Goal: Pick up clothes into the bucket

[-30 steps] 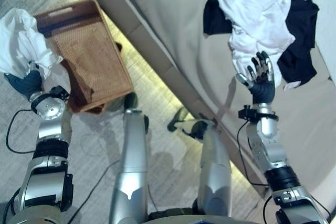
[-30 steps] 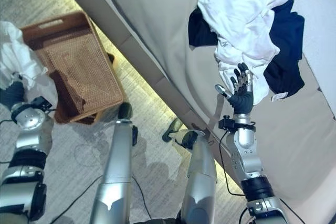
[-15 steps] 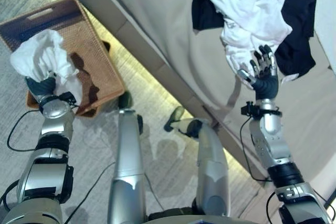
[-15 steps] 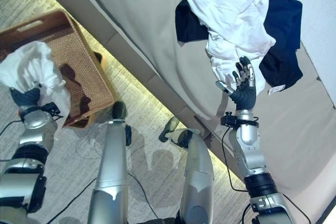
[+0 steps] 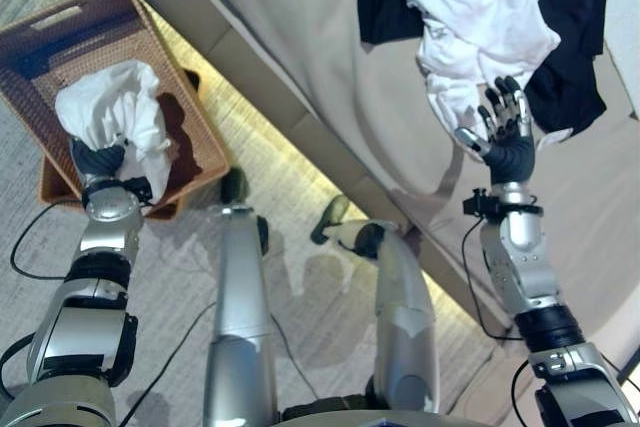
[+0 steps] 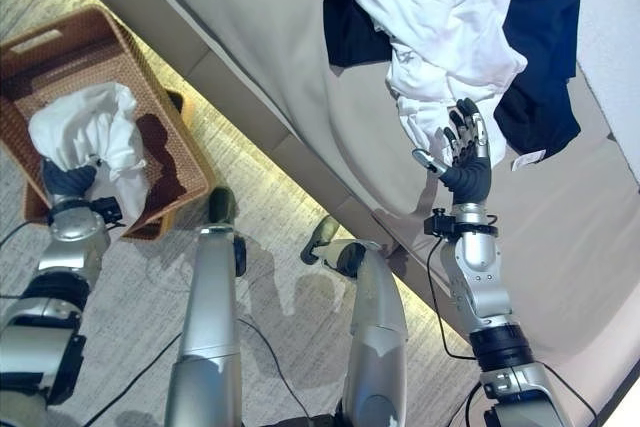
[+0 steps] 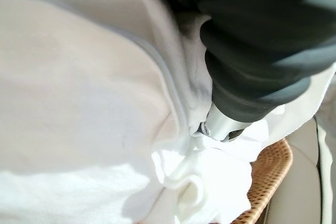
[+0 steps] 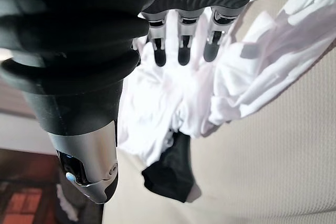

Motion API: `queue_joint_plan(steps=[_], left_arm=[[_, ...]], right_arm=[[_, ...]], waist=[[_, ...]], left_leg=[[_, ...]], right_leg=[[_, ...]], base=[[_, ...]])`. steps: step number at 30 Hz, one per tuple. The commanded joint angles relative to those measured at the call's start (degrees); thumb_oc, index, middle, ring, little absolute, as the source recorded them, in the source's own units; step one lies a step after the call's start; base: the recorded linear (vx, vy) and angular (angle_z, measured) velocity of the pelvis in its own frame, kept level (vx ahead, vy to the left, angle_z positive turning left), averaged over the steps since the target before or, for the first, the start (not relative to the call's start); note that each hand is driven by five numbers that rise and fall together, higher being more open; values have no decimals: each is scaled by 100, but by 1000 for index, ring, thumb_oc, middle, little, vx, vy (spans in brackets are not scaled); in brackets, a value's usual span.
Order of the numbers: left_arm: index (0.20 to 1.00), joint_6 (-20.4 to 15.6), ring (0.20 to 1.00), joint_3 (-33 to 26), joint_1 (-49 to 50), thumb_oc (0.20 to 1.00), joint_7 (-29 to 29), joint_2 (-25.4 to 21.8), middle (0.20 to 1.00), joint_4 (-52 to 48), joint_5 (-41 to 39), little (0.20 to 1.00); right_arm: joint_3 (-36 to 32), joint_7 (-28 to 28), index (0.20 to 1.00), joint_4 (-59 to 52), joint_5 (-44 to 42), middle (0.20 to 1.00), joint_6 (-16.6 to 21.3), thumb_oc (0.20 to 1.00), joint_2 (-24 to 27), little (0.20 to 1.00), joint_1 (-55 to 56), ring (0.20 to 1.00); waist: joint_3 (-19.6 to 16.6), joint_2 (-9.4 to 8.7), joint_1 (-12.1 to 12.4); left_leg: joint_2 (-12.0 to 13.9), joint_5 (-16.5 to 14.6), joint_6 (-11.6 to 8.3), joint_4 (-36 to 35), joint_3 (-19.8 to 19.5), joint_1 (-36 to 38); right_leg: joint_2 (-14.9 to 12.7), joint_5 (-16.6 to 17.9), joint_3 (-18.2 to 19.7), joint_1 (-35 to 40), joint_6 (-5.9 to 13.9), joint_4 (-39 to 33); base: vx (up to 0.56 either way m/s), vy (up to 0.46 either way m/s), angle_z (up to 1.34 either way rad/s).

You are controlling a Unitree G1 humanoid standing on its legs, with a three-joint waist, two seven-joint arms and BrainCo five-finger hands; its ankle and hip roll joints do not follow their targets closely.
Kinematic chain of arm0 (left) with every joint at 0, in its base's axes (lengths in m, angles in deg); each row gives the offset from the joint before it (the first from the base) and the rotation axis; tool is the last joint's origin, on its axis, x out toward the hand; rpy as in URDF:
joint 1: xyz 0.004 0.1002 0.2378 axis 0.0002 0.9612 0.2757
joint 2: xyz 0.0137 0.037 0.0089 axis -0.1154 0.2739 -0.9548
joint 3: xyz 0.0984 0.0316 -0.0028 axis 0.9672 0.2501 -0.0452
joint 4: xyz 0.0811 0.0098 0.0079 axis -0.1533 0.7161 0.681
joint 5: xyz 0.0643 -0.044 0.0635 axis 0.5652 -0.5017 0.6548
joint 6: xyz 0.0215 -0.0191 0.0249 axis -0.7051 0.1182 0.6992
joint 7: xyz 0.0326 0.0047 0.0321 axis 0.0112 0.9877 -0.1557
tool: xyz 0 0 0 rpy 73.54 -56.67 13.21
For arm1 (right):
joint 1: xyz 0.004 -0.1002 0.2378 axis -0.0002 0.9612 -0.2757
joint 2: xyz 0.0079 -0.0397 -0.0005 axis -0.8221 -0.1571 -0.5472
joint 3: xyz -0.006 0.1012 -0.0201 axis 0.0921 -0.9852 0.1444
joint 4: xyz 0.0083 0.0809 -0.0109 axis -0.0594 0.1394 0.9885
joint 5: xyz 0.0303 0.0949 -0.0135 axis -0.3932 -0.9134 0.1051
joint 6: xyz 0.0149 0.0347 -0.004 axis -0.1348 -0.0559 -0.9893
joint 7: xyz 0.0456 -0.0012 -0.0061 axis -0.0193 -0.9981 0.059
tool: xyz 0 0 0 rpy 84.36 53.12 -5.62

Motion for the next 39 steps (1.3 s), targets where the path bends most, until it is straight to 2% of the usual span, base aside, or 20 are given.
queue_joint_plan(steps=[1, 2, 3, 6, 10, 14, 15, 19, 20, 21, 22, 24, 25, 29, 30, 32, 36, 37, 38, 39], left_arm=[[200, -30, 200, -87, -142, 200, -56, -280, 200, 133, 30, 200], [545, 36, 545, -106, -204, 545, -104, -284, 545, 207, 38, 545], [1000, 38, 1000, -102, -209, 1000, -106, -284, 1000, 208, 38, 1000], [1000, 104, 1000, -138, -315, 1000, -80, -263, 1000, 389, -84, 1000], [1000, 18, 1000, -249, -250, 1000, -143, -193, 1000, 227, -233, 1000], [1000, -186, 1000, -496, -154, 1000, -199, -38, 1000, 76, -723, 1000], [1000, -381, 1000, -609, -76, 1000, -169, 92, 1000, -222, -1114, 1000], [1000, -654, 1000, -811, 258, 1000, -73, 399, 1000, -839, -1690, 1000], [1000, -773, 1000, -918, 459, 1000, 79, 610, 1000, -1214, -2132, 1000], [1000, -771, 1000, -924, 484, 1000, 84, 617, 1000, -1234, -2143, 1000], [1000, -893, 1000, -964, 789, 1000, 227, 871, 1000, -1780, -2419, 1000], [1000, -947, 1000, -1001, 957, 1000, 231, 1012, 1000, -2011, -2544, 1000], [1000, -1097, 1000, -1018, 1160, 1000, 264, 1266, 1000, -2516, -2677, 1000], [1000, -1233, 1000, -1049, 1655, 1000, 260, 1538, 1000, -3361, -2483, 1000], [1000, -1377, 1000, -1068, 1901, 1000, 306, 1700, 1000, -3924, -2334, 1000], [1000, -1411, 1000, -1041, 2123, 1000, 393, 1840, 1000, -4333, -2241, 1000], [1000, -1412, 1000, -907, 2425, 1000, 738, 1802, 1000, -4898, -1792, 1000], [1000, -1410, 1000, -825, 2461, 1000, 823, 1782, 1000, -5020, -1640, 1000], [1000, -1412, 1000, -760, 2498, 1000, 884, 1784, 1000, -5038, -1569, 1000], [1000, -1412, 1000, -765, 2500, 1000, 882, 1786, 1000, -5033, -1569, 1000]], right_arm=[[-416, -10, 1000, -505, -245, 1000, 283, 1000, 63, 1000, 158, 1000], [-415, -10, 1000, -544, -246, 1000, 281, 1000, 63, 1000, 168, 1000], [-418, -11, 1000, -545, -245, 1000, 281, 1000, 62, 1000, 169, 1000], [-393, -33, 1000, -561, -238, 1000, 267, 1000, 67, 1000, 182, 1000], [-401, -65, 1000, -539, -218, 1000, 244, 1000, 44, 1000, 185, 1000], [-359, -100, 1000, -427, -211, 1000, 232, 1000, -41, 1000, 168, 1000], [-356, -146, 1000, -381, -199, 1000, 213, 1000, -91, 1000, 149, 1000], [-402, -238, 1000, -268, -141, 1000, 168, 1000, -139, 1000, 145, 1000], [-457, -267, 1000, -203, -111, 1000, 105, 1000, -196, 1000, 150, 1000], [-455, -268, 1000, -203, -110, 1000, 102, 1000, -190, 1000, 157, 1000], [-548, -308, 1000, -156, -57, 1000, 47, 1000, -227, 1000, 184, 1000], [-584, -343, 1000, -129, -9, 1000, 9, 1000, -222, 1000, 222, 1000], [-651, -387, 1000, -79, 108, 1000, -52, 1000, -249, 1000, 266, 1000], [-737, -415, 1000, -83, 228, 1000, -126, 1000, -257, 1000, 401, 1000], [-822, -392, 1000, -8, 296, 1000, -160, 1000, -266, 1000, 478, 1000], [-825, -347, 1000, 10, 369, 1000, -196, 1000, -267, 1000, 589, 1000], [-691, -194, 1000, 308, 660, 1000, -361, 1000, -166, 1000, 661, 1000], [-650, -171, 1000, 413, 745, 1000, -397, 1000, -140, 1000, 633, 1000], [-593, -148, 1000, 522, 803, 1000, -431, 1000, -130, 1000, 585, 1000], [-585, -145, 1000, 529, 804, 1000, -430, 1000, -127, 1000, 582, 1000]], waist=[[-150, -114, 112], [-170, -122, 107], [-169, -122, 109], [-182, -119, 101], [-214, -81, 118], [-234, -65, 152], [-230, -19, 196], [-185, 62, 272], [-178, 113, 325], [-170, 116, 327], [-159, 176, 399], [-153, 218, 425], [-183, 265, 473], [-217, 336, 558], [-279, 352, 609], [-311, 363, 654], [-429, 377, 712], [-439, 379, 735], [-460, 387, 737], [-481, 387, 728]], left_leg=[[103, -96, 52, -146, -189, 243], [105, -94, 55, -169, -193, 255], [105, -92, 56, -171, -193, 256], [118, -83, 54, -193, -184, 268], [123, -38, 43, -337, -176, 353], [182, 34, 26, -626, -136, 606], [185, 96, 8, -850, -101, 758], [212, 252, -24, -1350, -40, 1137], [214, 361, -54, -1698, 26, 1378], [218, 380, -54, -1737, 30, 1417], [202, 516, -91, -2117, 80, 1685], [208, 617, -115, -2385, 121, 1904], [220, 735, -154, -2727, 165, 2167], [239, 888, -174, -3211, 250, 2721], [254, 939, -193, -3464, 300, 3055], [274, 1021, -205, -3754, 356, 3434], [350, 1143, -194, -4202, 496, 4067], [350, 1323, -164, -4300, 576, 4148], [365, 1338, -153, -4409, 618, 4322], [386, 1206, -183, -4440, 584, 4412]], right_leg=[[-59, 179, 197, 96, 555, -107], [-45, 198, 196, 108, 569, -132], [-44, 200, 195, 109, 569, -135], [-35, 208, 192, 121, 564, -157], [-9, 243, 177, 180, 569, -247], [45, 368, 152, 343, 624, -487], [41, 436, 119, 440, 659, -611], [80, 631, 74, 708, 736, -934], [123, 767, 57, 874, 800, -1175], [130, 786, 55, 905, 802, -1206], [152, 932, 41, 1119, 846, -1490], [174, 1020, 39, 1293, 866, -1674], [189, 1118, 28, 1506, 911, -1889], [253, 1285, 67, 1916, 947, -2245], [256, 1375, 83, 2179, 990, -2454], [299, 1468, 102, 2485, 1015, -2689], [378, 1598, 184, 2968, 1048, -3064], [362, 1758, 136, 3058, 962, -3218], [381, 1786, 172, 3171, 968, -3295], [414, 1667, 264, 3218, 1054, -3269]], base=[[0, 0, 0], [0, 0, 0], [0, 0, 0], [0, 0, 0], [0, 0, 0], [0, 0, 0], [0, 0, 0], [-5, 1, 2], [-13, -2, 7], [-18, -1, 7], [-16, 5, 4], [-7, 7, 5], [0, 0, 0], [26, 12, 3], [54, 22, -8], [57, 13, -11], [63, 29, -10], [15, 74, -26], [46, 16, -29], [49, 11, -31]])
